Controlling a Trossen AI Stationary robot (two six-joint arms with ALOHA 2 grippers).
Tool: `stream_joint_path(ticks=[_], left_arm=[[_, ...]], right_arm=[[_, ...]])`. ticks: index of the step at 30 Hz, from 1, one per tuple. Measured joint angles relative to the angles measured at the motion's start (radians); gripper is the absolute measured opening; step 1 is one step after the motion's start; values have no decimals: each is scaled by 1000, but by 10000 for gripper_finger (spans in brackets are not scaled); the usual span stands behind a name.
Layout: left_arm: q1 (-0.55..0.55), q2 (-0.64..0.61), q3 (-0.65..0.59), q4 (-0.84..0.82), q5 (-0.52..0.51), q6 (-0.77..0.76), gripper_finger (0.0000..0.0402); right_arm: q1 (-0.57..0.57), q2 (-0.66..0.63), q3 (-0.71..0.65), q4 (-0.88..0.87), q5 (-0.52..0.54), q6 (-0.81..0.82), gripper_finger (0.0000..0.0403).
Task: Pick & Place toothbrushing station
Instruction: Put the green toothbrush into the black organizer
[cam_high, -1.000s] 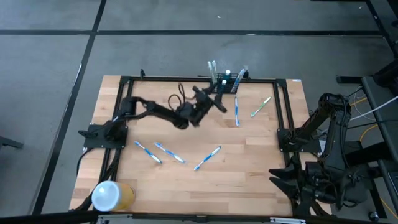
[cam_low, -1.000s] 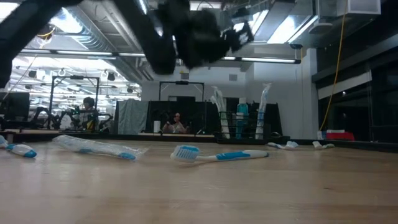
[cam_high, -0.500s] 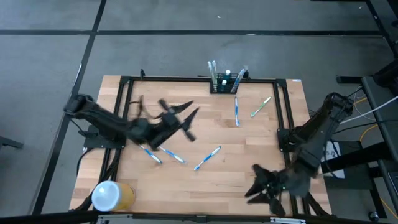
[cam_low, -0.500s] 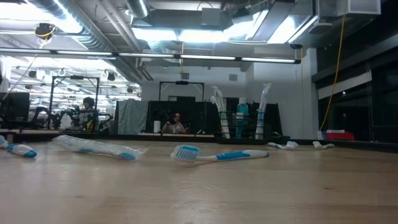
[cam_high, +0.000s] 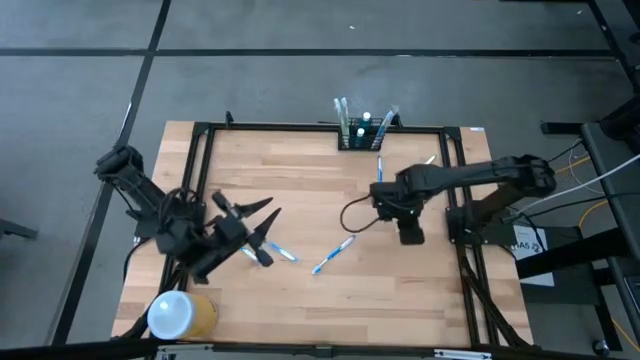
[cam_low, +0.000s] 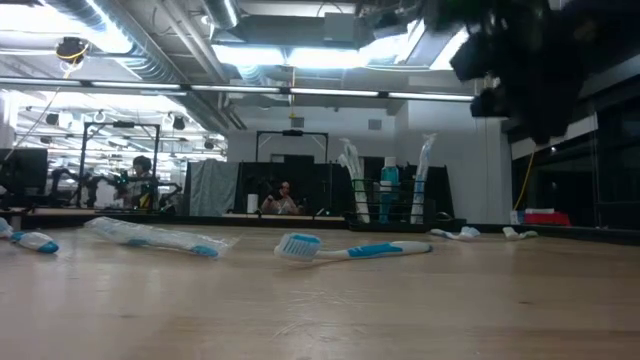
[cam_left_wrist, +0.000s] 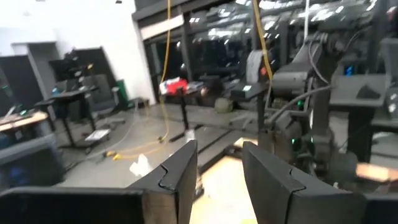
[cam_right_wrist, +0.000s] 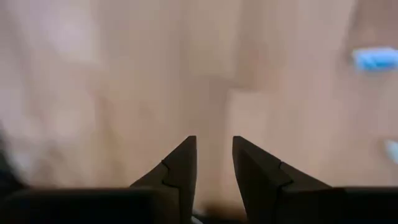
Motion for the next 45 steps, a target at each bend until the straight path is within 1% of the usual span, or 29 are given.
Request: stream_joint_path(ticks=[3,8,10,15,21,27,32,35,38,41,45], left_arm=[[-41,6,0,3,-86,2,120],[-73,9,0,1,-99,-26,119],[-73,10,0,1,-99,-40,119],[-74,17,0,1,-99,-56,119],[-99,34,0,-22,-99,-60,119],[-123,34,0,-23,-98,-74,119],[-130,34,0,-22,-98,-108,119],[-130,34,0,-22,-98,-122,119],[-129,34,0,-22,-98,-133,119],[-129,34,0,-22,-98,-137,119],[-129,34,0,-22,-98,-143,119]], right_arm=[[-48,13,0,-53,119,-150,105],[-94,16,0,-31,373,-404,105],[-119,16,0,-2,433,-489,105],[-227,16,-33,14,443,-661,105],[-352,16,-172,21,449,-702,105],[-432,16,-311,151,452,-804,105],[-456,16,-383,326,503,-903,105],[-479,16,-413,416,571,-952,105],[-510,16,-422,443,642,-956,105],[-555,16,-437,440,644,-967,105],[-601,16,-458,467,644,-1025,105]])
